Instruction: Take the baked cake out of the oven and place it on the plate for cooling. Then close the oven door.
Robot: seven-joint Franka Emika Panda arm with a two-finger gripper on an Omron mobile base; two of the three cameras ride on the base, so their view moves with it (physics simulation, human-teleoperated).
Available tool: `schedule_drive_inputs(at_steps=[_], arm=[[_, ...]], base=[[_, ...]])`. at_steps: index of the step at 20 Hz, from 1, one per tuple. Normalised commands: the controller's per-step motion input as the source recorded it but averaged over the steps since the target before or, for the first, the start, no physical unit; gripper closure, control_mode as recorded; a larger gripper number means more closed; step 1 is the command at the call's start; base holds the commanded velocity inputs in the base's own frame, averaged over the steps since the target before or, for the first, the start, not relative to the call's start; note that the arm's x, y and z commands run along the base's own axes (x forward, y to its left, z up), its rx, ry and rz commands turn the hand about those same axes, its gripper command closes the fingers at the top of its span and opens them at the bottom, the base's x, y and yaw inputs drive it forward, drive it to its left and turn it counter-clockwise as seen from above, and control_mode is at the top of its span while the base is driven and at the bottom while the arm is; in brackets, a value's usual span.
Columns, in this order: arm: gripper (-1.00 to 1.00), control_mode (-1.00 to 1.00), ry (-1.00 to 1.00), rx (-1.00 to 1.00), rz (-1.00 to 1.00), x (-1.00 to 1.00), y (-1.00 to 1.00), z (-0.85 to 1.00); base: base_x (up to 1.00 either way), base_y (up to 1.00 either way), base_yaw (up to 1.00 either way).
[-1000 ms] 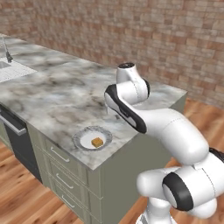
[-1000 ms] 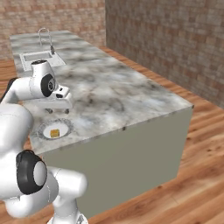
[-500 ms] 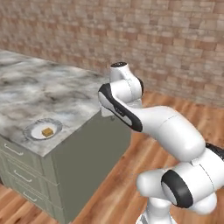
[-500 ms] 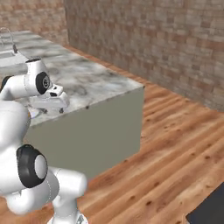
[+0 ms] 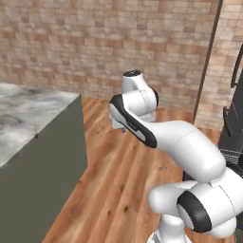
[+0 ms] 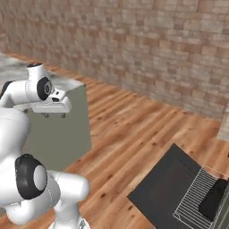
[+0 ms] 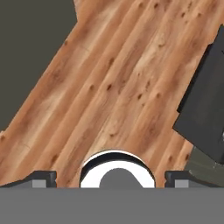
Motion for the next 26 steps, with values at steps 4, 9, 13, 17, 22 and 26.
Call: schedule_drive_inputs(at_steps=[4, 9, 13, 17, 22, 26], arm=[[-1.0, 1.0, 0.0, 0.0, 0.0, 0.0, 0.0, 0.0], [-1.0, 1.0, 0.0, 0.0, 0.0, 0.0, 0.0, 0.0], [-1.0, 1.0, 0.0, 0.0, 0.0, 0.0, 0.0, 0.0], [-1.0, 1.0, 0.0, 0.0, 0.0, 0.0, 0.0, 0.0], [-1.0, 1.0, 0.0, 0.0, 0.0, 0.0, 0.0, 0.0], [-1.0, 1.0, 0.0, 0.0, 0.0, 0.0, 0.0, 0.0]], base=[[0.25, -0.51, -0.56], [0.01, -0.28, -0.61], [0.05, -0.21, -0.59], [0.4, -0.15, -0.54], [0.49, -0.14, -0.47], [0.22, -0.3, -0.39]])
